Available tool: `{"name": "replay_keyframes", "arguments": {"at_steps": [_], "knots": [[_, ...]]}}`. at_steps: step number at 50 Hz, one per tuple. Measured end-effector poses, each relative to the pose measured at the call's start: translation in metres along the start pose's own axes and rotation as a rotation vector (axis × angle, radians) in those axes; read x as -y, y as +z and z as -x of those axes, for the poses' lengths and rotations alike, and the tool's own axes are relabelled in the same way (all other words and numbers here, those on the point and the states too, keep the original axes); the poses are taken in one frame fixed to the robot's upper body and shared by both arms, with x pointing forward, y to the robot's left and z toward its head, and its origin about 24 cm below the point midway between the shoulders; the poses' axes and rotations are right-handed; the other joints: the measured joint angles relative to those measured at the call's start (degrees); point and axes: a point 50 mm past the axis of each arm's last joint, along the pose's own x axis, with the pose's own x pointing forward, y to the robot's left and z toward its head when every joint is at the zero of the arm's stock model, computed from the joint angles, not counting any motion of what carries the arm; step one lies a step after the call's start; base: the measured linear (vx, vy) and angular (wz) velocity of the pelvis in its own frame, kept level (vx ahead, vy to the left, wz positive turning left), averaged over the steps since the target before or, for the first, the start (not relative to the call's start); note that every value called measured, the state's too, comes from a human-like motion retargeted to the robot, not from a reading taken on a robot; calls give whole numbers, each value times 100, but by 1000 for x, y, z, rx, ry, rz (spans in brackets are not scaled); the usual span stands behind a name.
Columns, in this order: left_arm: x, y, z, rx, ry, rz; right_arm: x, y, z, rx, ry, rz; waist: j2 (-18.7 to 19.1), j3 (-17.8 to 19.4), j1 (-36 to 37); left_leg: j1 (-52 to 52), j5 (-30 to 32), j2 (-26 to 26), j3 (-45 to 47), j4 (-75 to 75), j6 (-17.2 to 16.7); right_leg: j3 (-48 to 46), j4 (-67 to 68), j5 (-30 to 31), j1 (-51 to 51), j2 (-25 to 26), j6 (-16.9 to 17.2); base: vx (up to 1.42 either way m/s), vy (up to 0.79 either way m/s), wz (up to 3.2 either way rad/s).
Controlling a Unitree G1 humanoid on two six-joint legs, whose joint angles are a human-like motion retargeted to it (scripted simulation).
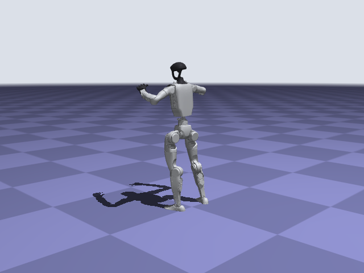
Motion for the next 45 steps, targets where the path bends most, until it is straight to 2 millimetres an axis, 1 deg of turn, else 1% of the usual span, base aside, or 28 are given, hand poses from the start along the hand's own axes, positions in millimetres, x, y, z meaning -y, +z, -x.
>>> {"name": "replay_keyframes", "arguments": {"at_steps": [5,8,12,18,28,33,36,39,45], "knots": [[-11,8,11,-10,-54,-88,12,-8,22,-74,31,7,-28,-97,3,-15,4,195,124,46,-39,48,-187,45,22,231,0,3,-15,-24],[-16,11,15,-17,-79,-108,21,-10,31,-108,35,22,-33,-130,2,-13,8,292,196,65,-66,86,-295,61,43,349,0,2,-14,-24],[-21,17,19,-14,-91,-120,31,-11,40,-134,21,48,-22,-169,-10,-4,13,382,287,80,-86,153,-392,69,50,460,0,1,-11,-22],[-31,27,21,14,-65,-165,42,-6,48,-140,-15,73,23,-153,-38,14,34,480,391,76,-86,245,-429,65,19,579,0,0,-9,-17],[-43,36,23,27,-6,-218,48,2,56,-155,-12,210,104,-139,-108,-4,109,654,479,49,-109,304,-471,86,-48,785,0,0,-8,-9],[-46,41,25,40,9,-223,49,4,64,-176,-9,236,129,-127,-137,-11,126,686,479,56,-106,302,-479,79,-49,817,0,0,-1,0],[-47,42,25,45,8,-219,50,6,67,-181,-12,232,142,-120,-134,-12,127,689,477,58,-105,301,-477,76,-49,819,0,0,0,0],[-46,43,24,44,-18,-191,53,9,72,-180,-54,129,164,-70,-155,-4,132,701,455,74,-108,280,-445,50,-35,821,0,0,0,0],[-43,40,23,20,-87,-186,53,11,73,-179,-29,126,194,-28,-161,8,135,717,469,90,-117,290,-432,40,-29,832,0,0,0,0]]}}
